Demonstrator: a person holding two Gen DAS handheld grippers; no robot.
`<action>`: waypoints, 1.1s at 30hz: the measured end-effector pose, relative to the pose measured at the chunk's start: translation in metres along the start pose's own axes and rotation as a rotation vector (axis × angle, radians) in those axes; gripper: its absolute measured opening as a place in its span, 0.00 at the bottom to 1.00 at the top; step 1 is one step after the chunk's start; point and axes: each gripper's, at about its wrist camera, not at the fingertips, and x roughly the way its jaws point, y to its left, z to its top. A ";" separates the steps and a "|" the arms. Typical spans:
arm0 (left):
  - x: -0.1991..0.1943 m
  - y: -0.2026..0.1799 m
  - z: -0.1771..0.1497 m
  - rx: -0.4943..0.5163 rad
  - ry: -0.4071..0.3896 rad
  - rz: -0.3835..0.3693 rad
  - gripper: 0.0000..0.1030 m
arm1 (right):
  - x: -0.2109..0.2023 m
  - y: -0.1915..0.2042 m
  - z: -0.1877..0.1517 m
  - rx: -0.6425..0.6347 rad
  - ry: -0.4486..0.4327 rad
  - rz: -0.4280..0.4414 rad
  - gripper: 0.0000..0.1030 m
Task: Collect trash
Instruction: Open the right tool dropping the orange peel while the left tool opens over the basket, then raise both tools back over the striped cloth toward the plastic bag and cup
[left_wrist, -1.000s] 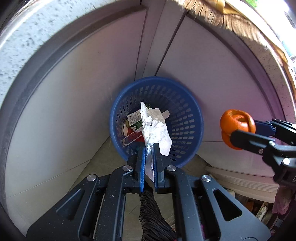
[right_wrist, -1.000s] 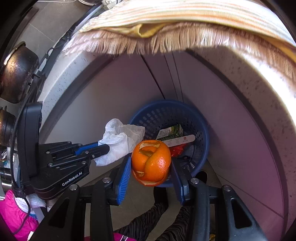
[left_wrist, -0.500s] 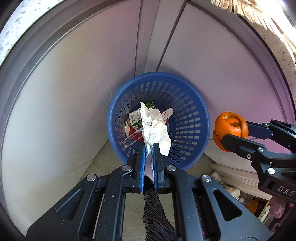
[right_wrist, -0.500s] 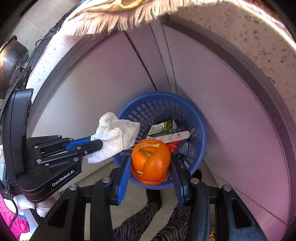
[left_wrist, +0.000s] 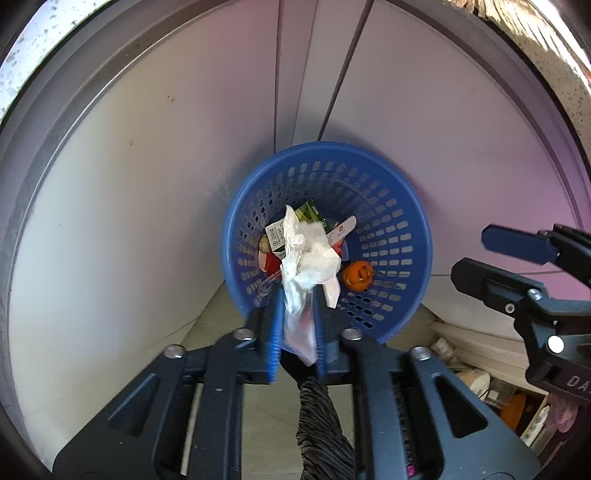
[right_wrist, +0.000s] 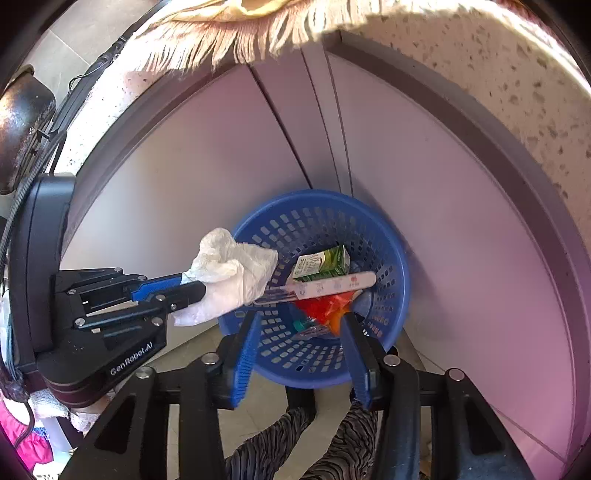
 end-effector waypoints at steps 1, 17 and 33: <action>-0.001 0.000 0.000 0.003 -0.004 0.001 0.29 | -0.001 0.000 0.001 0.002 -0.005 0.000 0.55; -0.013 0.003 -0.001 0.016 -0.024 0.029 0.60 | -0.020 -0.002 0.006 0.027 -0.030 0.014 0.80; -0.047 0.010 -0.004 0.024 -0.063 0.023 0.60 | -0.053 0.002 0.008 0.061 -0.084 0.084 0.95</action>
